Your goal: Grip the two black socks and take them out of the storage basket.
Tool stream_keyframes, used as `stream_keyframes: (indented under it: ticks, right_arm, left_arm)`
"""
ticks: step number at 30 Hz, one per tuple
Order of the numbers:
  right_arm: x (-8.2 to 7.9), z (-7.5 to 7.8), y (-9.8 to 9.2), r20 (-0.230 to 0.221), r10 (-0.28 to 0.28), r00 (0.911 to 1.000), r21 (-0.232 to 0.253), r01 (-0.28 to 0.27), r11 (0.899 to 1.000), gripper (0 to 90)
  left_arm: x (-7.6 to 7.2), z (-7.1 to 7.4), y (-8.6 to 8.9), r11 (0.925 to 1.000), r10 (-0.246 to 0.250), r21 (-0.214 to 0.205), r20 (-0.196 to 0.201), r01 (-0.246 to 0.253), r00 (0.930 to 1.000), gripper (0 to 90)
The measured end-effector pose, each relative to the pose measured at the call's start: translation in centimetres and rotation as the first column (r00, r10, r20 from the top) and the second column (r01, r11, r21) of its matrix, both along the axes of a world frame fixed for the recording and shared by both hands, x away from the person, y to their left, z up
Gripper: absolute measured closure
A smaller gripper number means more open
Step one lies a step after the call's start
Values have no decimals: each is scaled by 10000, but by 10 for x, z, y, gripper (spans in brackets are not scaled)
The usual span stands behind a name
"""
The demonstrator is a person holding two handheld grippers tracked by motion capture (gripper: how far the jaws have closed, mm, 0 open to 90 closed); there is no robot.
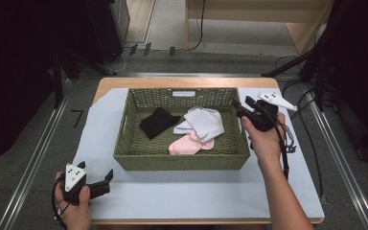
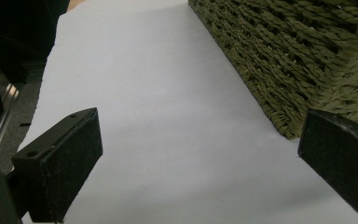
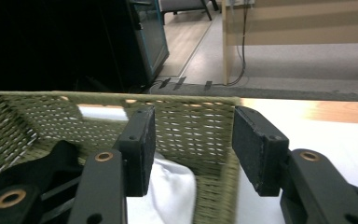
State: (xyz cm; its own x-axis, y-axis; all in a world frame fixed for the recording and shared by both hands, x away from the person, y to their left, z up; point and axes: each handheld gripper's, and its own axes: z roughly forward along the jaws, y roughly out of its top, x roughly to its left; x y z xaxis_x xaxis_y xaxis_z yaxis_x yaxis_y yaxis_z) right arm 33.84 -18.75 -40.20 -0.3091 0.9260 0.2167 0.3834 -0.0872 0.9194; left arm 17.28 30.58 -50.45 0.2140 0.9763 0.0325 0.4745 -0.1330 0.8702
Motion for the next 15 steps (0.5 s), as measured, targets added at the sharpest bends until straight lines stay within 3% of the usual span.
stream_keyframes:
  ticks: [7,15]
  right_arm:
    - [10,-3,32,-83,310,9995,-3,-310,9995,509]
    - [22,-13,74,-484,979,9940,-507,-1003,9937,508]
  left_arm:
    - [0,0,0,10000,-15,-5,-5,15,10000,6]
    - [1,0,0,10000,7,43,-83,-7,10000,6]
